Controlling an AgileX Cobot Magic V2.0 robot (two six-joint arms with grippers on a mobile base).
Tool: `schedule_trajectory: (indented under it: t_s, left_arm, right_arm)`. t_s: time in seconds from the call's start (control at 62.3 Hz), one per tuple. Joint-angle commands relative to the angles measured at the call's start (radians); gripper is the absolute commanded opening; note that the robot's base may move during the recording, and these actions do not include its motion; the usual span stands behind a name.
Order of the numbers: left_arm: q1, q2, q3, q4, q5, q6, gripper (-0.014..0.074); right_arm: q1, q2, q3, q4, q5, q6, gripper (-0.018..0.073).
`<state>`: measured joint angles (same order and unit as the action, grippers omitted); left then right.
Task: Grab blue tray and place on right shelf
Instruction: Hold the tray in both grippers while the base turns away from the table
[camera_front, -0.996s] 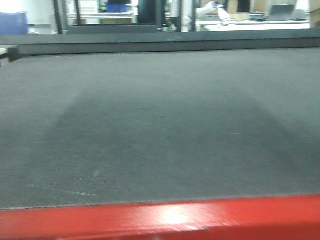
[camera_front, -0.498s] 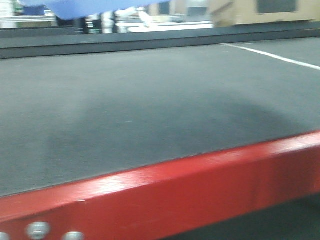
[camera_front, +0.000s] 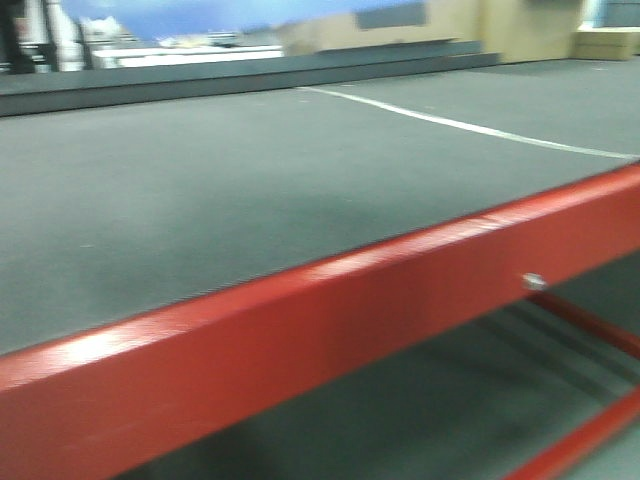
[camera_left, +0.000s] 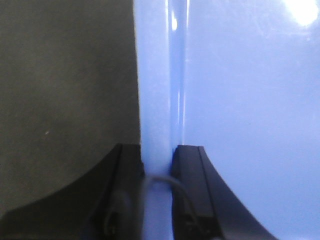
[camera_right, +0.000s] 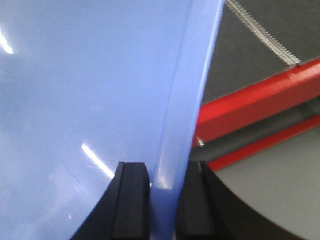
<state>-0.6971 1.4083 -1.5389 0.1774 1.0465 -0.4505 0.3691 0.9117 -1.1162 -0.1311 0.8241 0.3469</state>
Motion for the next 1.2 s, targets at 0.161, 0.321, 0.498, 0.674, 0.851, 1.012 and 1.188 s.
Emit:
schedule_trajectory:
  t_s: [0.161, 0.321, 0.498, 0.674, 0.851, 1.012, 1.188]
  left_arm:
    - [-0.008, -0.087, -0.089, 0.046, 0.07, 0.039, -0.0048]
    - [-0.008, -0.093, -0.089, 0.046, 0.12, 0.039, -0.0048]
    - [-0.008, -0.095, -0.089, 0.054, 0.142, 0.039, -0.0048]
    - [-0.008, -0.101, -0.089, 0.069, 0.122, 0.039, -0.0048]
    - [-0.008, -0.101, -0.089, 0.069, 0.092, 0.039, -0.0048]
    - [-0.008, -0.101, -0.089, 0.066, 0.097, 0.039, -0.0048]
    - [-0.008, -0.101, -0.089, 0.064, 0.099, 0.039, -0.0048]
  right_arm:
    - [0.001, -0.014, -0.034, -0.015, -0.117, -0.023, 0.0059]
    - [0.001, -0.014, -0.034, -0.015, -0.117, -0.023, 0.0059]
    - [0.001, -0.014, -0.034, -0.015, -0.117, -0.023, 0.0059]
    - [0.001, -0.014, -0.034, -0.015, -0.117, -0.023, 0.0059]
    - [0.001, -0.014, -0.034, -0.015, -0.117, -0.023, 0.0059]
    - [0.001, -0.014, -0.034, -0.015, -0.117, -0.023, 0.0059]
    - [0.001, -0.014, -0.034, -0.015, -0.117, -0.023, 0.0059]
